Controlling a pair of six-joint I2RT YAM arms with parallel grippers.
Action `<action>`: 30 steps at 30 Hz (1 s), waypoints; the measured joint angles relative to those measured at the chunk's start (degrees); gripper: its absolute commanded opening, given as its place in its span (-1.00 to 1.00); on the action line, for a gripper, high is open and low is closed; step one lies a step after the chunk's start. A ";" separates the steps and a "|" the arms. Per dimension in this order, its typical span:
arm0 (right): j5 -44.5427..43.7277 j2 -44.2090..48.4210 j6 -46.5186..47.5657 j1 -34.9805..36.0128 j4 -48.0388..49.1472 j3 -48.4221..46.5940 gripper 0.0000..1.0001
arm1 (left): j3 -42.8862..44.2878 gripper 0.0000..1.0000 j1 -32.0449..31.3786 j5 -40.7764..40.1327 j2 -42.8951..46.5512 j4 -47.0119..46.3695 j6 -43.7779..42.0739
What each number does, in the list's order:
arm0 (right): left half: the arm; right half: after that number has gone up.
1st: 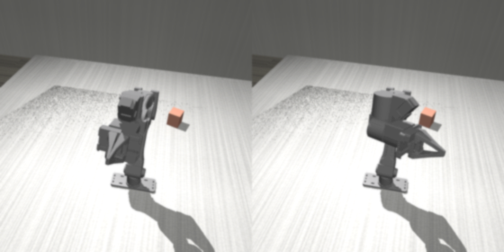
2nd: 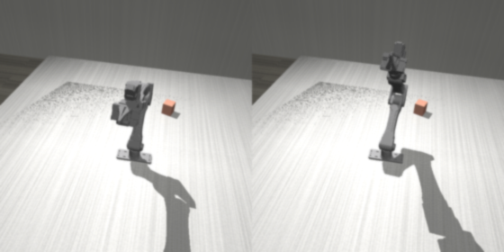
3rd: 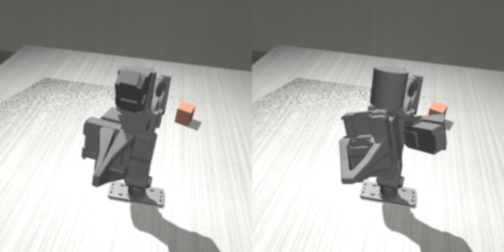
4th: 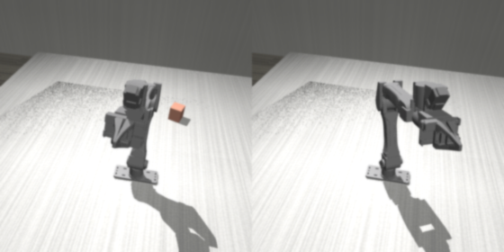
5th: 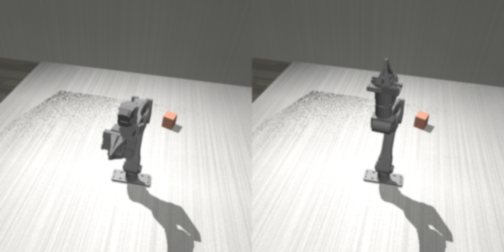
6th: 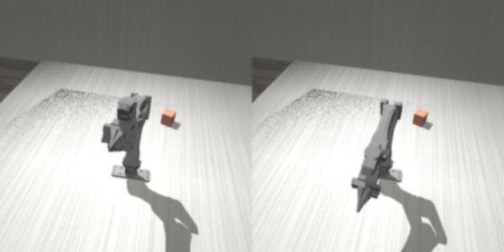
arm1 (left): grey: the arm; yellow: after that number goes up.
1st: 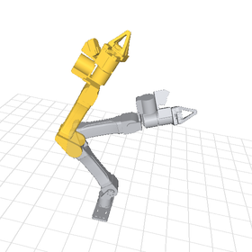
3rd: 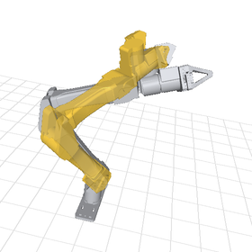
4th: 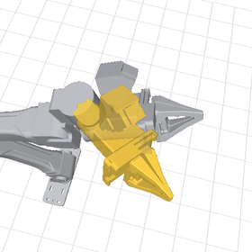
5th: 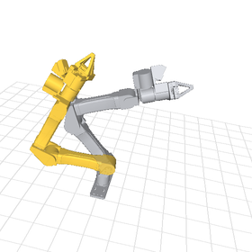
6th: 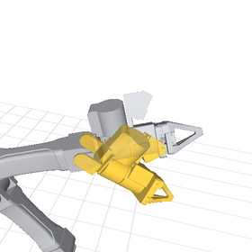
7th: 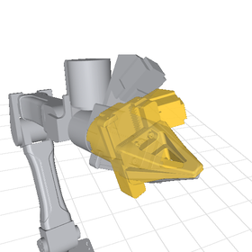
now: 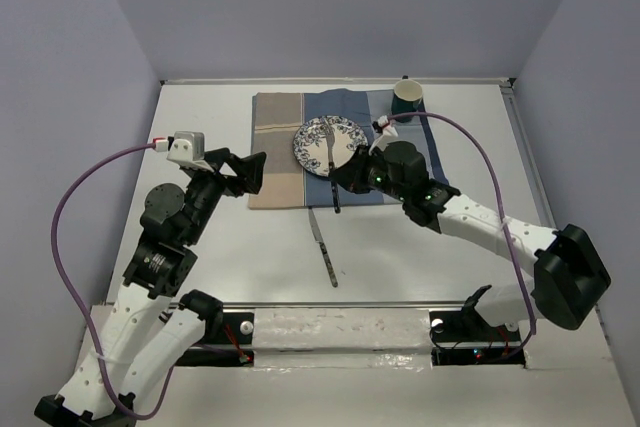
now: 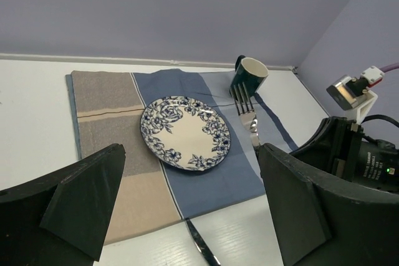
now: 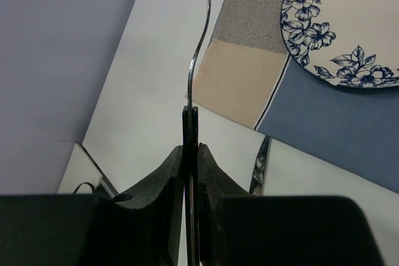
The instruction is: Set the dinner table for one person
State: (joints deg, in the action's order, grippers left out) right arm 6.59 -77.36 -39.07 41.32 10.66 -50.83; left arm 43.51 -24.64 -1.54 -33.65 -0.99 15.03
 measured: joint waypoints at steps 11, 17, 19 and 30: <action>6.84 -16.76 -4.96 -0.02 9.75 -7.45 -1.00 | 0.00 0.98 0.00 -0.04 0.00 0.00 0.00; 10.14 -34.77 -8.79 -0.02 14.58 -22.53 -1.00 | 0.00 0.98 0.15 -0.07 0.00 0.00 0.00; 10.43 -38.38 -9.53 -0.02 15.26 -25.70 -1.00 | 0.00 0.98 0.28 -0.07 0.00 0.00 0.00; 10.49 -54.93 -13.25 0.33 14.80 -41.51 -1.00 | 0.00 0.98 0.37 -0.07 -1.03 0.00 0.00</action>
State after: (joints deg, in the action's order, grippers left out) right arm 17.08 -132.29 -52.31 41.65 25.45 -92.33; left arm 43.51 -24.27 -1.61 -34.68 -0.99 15.03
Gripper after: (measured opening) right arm 0.164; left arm 0.989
